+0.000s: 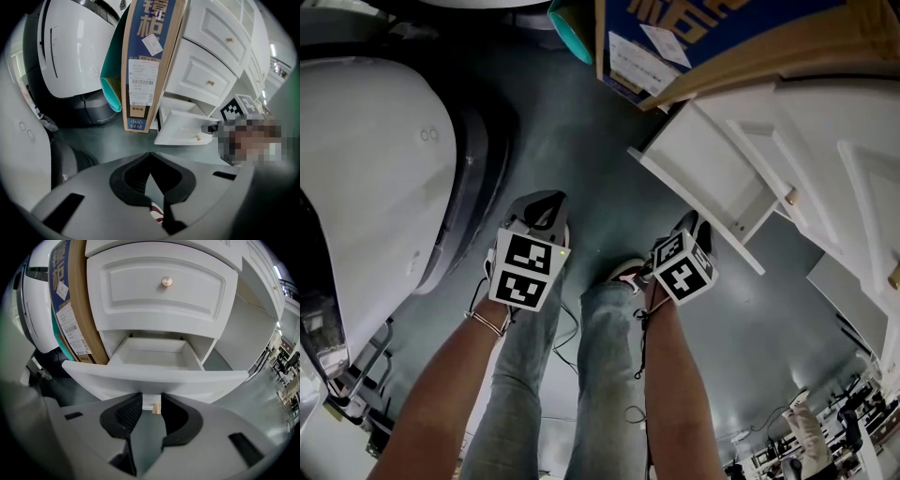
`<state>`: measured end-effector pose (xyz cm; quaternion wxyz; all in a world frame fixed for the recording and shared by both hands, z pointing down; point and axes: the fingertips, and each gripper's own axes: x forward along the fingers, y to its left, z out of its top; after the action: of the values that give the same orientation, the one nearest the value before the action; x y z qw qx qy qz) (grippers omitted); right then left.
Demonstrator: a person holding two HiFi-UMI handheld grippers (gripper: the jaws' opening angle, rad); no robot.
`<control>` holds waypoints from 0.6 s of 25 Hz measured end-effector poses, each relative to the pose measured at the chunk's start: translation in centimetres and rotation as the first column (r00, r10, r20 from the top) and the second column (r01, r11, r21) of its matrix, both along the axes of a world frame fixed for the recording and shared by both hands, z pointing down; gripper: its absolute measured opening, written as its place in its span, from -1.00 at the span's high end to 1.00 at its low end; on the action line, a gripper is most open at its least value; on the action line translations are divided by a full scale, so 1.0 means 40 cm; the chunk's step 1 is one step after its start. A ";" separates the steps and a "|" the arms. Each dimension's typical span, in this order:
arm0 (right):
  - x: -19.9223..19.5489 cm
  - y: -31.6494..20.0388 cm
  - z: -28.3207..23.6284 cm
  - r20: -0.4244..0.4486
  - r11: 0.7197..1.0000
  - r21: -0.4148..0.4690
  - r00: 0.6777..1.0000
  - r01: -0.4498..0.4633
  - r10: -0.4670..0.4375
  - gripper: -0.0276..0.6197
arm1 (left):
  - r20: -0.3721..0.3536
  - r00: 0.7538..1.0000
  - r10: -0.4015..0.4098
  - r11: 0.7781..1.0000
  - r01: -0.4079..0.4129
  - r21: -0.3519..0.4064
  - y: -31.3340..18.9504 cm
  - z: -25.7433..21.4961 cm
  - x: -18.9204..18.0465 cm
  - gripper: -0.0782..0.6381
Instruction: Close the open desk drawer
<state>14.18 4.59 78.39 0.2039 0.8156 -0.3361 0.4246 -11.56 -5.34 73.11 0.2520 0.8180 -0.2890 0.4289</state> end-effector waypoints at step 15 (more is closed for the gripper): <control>0.097 -0.086 -0.016 -0.028 1.000 0.009 0.999 0.015 -0.015 0.52 | 0.003 0.999 -0.046 0.999 0.046 -0.010 -0.010 -0.002 0.005 0.75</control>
<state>18.08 1.13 77.74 0.2082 0.8198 -0.3411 0.4101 -11.38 -5.75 73.03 0.2655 0.8092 -0.3058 0.4257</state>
